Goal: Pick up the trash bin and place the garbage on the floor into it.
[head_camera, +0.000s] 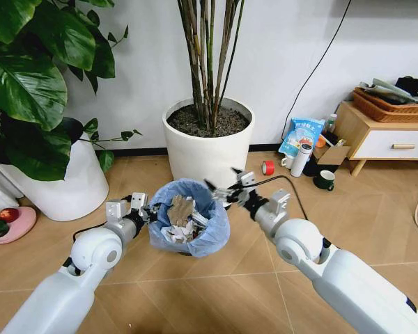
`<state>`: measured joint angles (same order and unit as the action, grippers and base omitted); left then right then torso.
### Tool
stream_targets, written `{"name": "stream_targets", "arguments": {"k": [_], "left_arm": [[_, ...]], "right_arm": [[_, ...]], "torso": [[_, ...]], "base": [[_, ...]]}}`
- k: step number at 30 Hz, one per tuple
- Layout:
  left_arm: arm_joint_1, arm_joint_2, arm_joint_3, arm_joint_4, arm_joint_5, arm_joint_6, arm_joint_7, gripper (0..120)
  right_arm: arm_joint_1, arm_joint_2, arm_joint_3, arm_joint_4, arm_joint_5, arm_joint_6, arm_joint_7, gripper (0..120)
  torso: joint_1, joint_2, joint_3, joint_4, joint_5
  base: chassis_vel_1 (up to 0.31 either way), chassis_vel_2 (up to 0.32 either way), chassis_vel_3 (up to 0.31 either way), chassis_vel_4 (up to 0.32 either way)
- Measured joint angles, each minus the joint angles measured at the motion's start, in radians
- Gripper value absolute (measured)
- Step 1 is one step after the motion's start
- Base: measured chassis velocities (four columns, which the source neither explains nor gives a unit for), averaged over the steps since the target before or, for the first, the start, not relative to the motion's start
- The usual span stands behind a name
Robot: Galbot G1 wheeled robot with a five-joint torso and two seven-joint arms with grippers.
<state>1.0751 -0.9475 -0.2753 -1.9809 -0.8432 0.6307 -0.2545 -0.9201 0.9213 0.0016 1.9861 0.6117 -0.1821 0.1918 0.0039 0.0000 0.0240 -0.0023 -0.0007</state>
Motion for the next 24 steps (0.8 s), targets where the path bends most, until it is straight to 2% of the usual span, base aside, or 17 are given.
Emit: {"name": "stream_targets", "arguments": {"k": [7,15,24], "left_arm": [[0.015,0.004,-0.016,-0.013,0.002,-0.002,-0.001,0],[0.027,0.001,-0.02,-0.021,0.014,-0.004,-0.001,0],[0.031,0.003,-0.015,-0.025,0.017,-0.005,-0.001,0]], "right_arm": [[-0.105,0.014,0.117,0.036,-0.051,-0.009,0.028,100],[-0.362,0.056,0.305,0.138,-0.124,-0.024,0.038,100],[-0.499,0.116,0.393,0.197,-0.185,-0.017,0.036,100]], "torso": [[0.0,0.0,0.0,0.0001,0.0001],[0.0,0.0,0.0,-0.0002,0.0001],[0.0,0.0,0.0,0.0,0.0]], "base": [[0.0,0.0,0.0,0.0],[0.0,0.0,0.0,0.0],[0.0,0.0,0.0,0.0]]}}
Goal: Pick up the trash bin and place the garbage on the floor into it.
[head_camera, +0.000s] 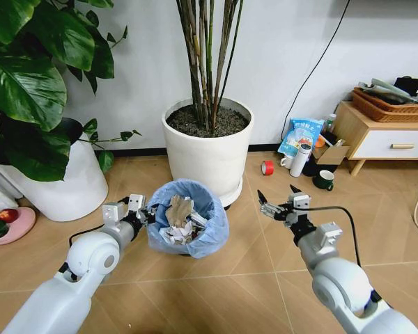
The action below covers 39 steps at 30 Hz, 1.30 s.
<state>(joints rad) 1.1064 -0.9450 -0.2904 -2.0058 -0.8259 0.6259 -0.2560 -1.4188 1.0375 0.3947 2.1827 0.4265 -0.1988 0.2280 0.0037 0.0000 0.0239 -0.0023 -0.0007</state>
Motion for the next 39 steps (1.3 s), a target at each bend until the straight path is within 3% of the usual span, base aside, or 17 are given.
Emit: {"name": "stream_targets", "arguments": {"k": [13,39], "left_arm": [[0.001,-0.003,-0.002,-0.006,0.001,-0.002,-0.004,0],[0.017,-0.003,-0.011,-0.026,0.003,-0.004,-0.014,0]], "right_arm": [[-0.081,0.005,0.042,0.048,-0.041,0.019,-0.01,100],[-0.149,0.033,0.049,0.073,-0.126,0.035,-0.02,100]], "torso": [[0.0,0.0,0.0,0.0,0.0],[0.0,0.0,0.0,-0.0001,0.0003]], "base": [[0.034,-0.009,-0.036,0.005],[0.17,-0.063,-0.176,0.068]]}}
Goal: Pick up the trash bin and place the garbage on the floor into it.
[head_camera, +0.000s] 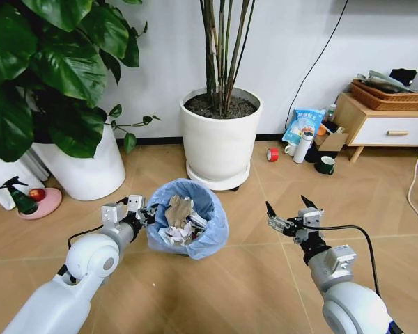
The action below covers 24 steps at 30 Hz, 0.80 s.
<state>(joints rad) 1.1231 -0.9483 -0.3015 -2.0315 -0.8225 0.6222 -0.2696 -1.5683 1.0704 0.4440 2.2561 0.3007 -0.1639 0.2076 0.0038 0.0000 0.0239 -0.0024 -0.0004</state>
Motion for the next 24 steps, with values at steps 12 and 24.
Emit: {"name": "stream_targets", "arguments": {"k": [12,24], "left_arm": [[0.011,-0.002,-0.007,-0.005,0.004,-0.002,-0.001,0],[0.003,-0.004,-0.011,-0.004,0.004,-0.004,-0.001,0]], "right_arm": [[-0.031,0.01,0.002,0.011,-0.038,0.011,-0.012,100],[-0.039,0.019,0.008,0.014,-0.045,0.015,-0.013,100]], "torso": [[0.0,0.0,0.0,0.0002,-0.0004],[0.0,0.0,0.0,0.0,0.0003]], "base": [[0.246,-0.065,-0.247,0.065],[0.276,-0.082,-0.27,0.078]]}}
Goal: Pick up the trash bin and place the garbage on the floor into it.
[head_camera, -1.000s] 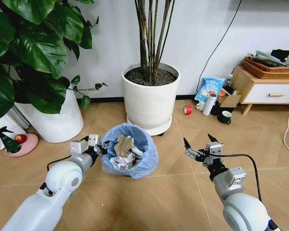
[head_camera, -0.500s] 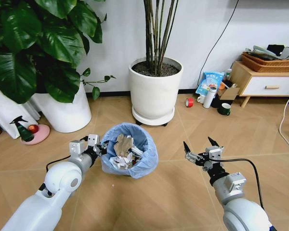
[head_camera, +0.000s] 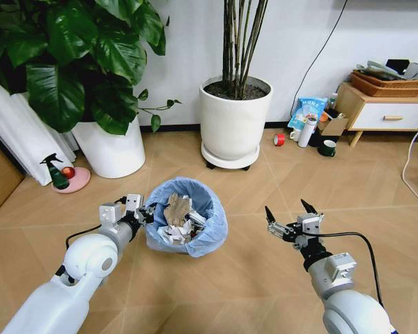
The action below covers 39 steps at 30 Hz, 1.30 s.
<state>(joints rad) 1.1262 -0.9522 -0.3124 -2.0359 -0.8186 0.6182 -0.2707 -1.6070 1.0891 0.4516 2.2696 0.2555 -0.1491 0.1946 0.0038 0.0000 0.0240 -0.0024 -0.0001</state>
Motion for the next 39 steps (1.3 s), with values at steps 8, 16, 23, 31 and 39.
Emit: {"name": "stream_targets", "arguments": {"k": [8,16,23,31,39], "left_arm": [[0.0,-0.003,-0.003,0.002,0.0,-0.004,0.003,0],[0.002,-0.005,-0.005,0.004,0.002,-0.008,0.004,0],[0.003,-0.006,-0.005,0.005,0.004,-0.008,0.004,0],[0.002,-0.008,-0.008,0.006,0.003,-0.008,0.004,0],[0.005,-0.006,-0.015,0.001,0.002,-0.009,0.004,0]], "right_arm": [[-0.002,-0.002,0.008,-0.001,0.0,0.001,0.001,100],[-0.012,0.008,0.018,-0.002,0.0,0.007,0.002,100],[-0.015,0.016,0.019,-0.006,-0.001,0.009,0.002,100],[-0.014,0.018,0.018,-0.009,-0.004,0.011,0.001,100],[-0.016,0.023,0.017,-0.01,-0.007,0.02,-0.004,100]], "torso": [[0.0,0.0,0.0,0.0,-0.0004],[0.0,0.0,0.0,0.0002,-0.0005],[0.0,0.0,0.0,0.0002,-0.0001],[0.0,0.0,0.0,-0.0001,-0.0008],[0.0,0.0,0.0,0.0002,-0.0006]], "base": [[0.293,-0.099,-0.291,0.107],[0.321,-0.085,-0.316,0.098],[0.27,-0.135,-0.266,0.122],[0.13,-0.175,-0.129,0.194],[0.174,-0.182,-0.177,0.185]]}}
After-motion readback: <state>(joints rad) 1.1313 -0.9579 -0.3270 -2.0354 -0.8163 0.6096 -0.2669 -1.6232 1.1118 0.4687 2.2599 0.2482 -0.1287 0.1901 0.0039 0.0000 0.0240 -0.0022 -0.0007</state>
